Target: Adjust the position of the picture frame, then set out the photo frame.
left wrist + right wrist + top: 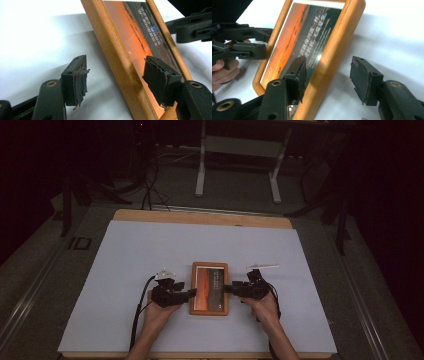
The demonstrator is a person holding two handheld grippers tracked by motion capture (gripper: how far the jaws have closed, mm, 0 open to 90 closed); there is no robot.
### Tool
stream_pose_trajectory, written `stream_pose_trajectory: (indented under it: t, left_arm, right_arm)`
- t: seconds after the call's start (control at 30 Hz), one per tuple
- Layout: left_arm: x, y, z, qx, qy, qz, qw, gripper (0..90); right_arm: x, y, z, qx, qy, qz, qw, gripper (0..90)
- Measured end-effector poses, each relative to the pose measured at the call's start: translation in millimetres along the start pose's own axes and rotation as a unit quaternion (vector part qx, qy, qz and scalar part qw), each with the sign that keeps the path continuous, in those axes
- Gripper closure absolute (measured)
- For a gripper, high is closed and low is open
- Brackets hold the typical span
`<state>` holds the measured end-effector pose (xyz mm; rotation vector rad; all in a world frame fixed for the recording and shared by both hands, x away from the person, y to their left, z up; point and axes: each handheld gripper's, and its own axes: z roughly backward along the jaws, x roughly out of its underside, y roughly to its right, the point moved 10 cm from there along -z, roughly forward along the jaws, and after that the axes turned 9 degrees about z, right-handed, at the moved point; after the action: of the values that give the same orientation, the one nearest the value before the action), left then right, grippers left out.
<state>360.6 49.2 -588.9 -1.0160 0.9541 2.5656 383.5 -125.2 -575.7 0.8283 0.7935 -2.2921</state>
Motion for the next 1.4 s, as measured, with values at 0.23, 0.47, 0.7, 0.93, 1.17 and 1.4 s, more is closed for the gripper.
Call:
stream_pose_trajectory:
  t: [0.23,0.47,0.7,0.93,1.17,1.4]
  left_arm:
    - [-8.3,-0.1,18.4,-0.025,0.035,-0.018,0.9989,36.5]
    - [-23.0,0.5,42.5,-0.04,0.082,-0.031,0.9953,36.5]
    - [-26.7,1.3,53.9,-0.038,0.094,-0.035,0.9943,37.2]
    - [-30.8,4.6,58.4,-0.041,0.097,-0.046,0.9934,37.2]
    - [-28.0,6.3,58.3,-0.035,0.083,-0.048,0.9948,37.9]
    - [-27.3,11.6,60.8,-0.017,0.078,-0.053,0.9954,36.3]
  right_arm:
    - [-7.8,-1.1,16.9,0.035,0.024,0.048,0.9979,41.9]
    - [-11.6,-2.5,21.7,0.065,0.034,0.081,0.994,41.6]
    - [-15.6,-2.0,19.7,0.079,0.038,0.101,0.991,43.7]
    - [-32.2,-8.6,21.8,0.085,0.053,0.139,0.9853,61.4]
    - [-54.7,-13.6,11.7,0.091,0.066,0.169,0.9793,90.0]
    - [-59.8,-8.5,-10.5,0.102,0.044,0.176,0.9781,90.0]
